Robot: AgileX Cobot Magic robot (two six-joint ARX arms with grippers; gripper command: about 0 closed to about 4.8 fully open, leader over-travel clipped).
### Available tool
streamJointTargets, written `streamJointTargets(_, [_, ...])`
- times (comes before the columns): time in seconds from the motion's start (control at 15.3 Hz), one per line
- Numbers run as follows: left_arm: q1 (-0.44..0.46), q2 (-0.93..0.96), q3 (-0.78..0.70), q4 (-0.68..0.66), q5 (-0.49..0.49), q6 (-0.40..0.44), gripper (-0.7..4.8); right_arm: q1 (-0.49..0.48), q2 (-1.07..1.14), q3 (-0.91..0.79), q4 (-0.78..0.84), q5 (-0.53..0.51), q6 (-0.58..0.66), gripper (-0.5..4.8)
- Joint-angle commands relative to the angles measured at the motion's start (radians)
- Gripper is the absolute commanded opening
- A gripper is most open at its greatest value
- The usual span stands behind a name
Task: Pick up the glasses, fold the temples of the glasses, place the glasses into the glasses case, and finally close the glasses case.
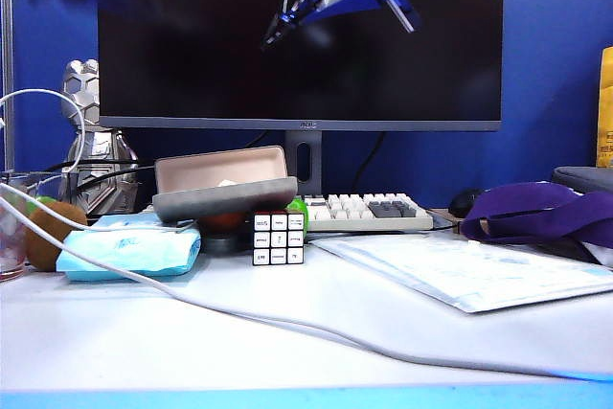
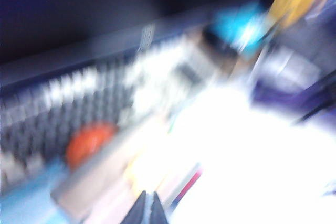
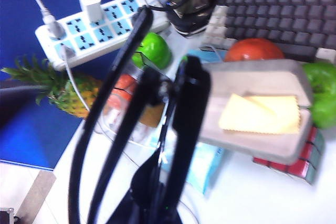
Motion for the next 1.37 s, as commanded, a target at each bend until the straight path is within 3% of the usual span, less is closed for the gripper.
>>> streamJointTargets(0.07, [0.000,0.120,0.001,0.009,-0.005,0.125,0.22,-0.014,-0.011,0.005,-0.006,-0.031,-0.007,-0.05])
streamJointTargets(0.2, [0.000,0.227,0.001,0.049,-0.024,0.203,1.66,-0.030,-0.013,0.005,-0.008,-0.043,-0.007,-0.05])
streamJointTargets(0.26, [0.000,0.271,0.001,0.070,-0.026,0.233,1.86,-0.046,-0.014,0.005,-0.009,-0.068,-0.007,-0.05])
streamJointTargets(0.59, [0.000,0.389,0.001,0.223,-0.150,0.249,1.84,-0.062,-0.014,0.005,-0.014,-0.075,-0.007,-0.05])
streamJointTargets(0.79, [0.000,0.439,0.001,0.294,-0.142,0.245,1.83,-0.062,-0.014,0.005,-0.014,-0.075,-0.008,-0.05])
streamJointTargets(0.85, [0.000,0.444,0.001,0.299,-0.142,0.244,1.80,-0.062,-0.014,0.005,-0.014,-0.075,-0.008,-0.05])
streamJointTargets(0.92, [0.000,0.446,0.001,0.304,-0.142,0.244,1.40,-0.062,-0.014,0.005,-0.014,-0.075,-0.008,-0.05])
streamJointTargets(0.98, [0.000,0.446,0.001,0.309,-0.142,0.244,0.19,-0.062,-0.014,0.005,-0.014,-0.076,-0.008,-0.05])
streamJointTargets(1.05, [0.000,0.446,0.001,0.311,-0.141,0.241,-0.06,-0.062,-0.014,0.005,-0.014,-0.075,-0.008,-0.05])
streamJointTargets(1.37, [0.000,0.446,0.001,0.311,-0.090,0.241,-0.06,-0.062,-0.014,0.005,-0.015,-0.077,-0.008,-0.05])
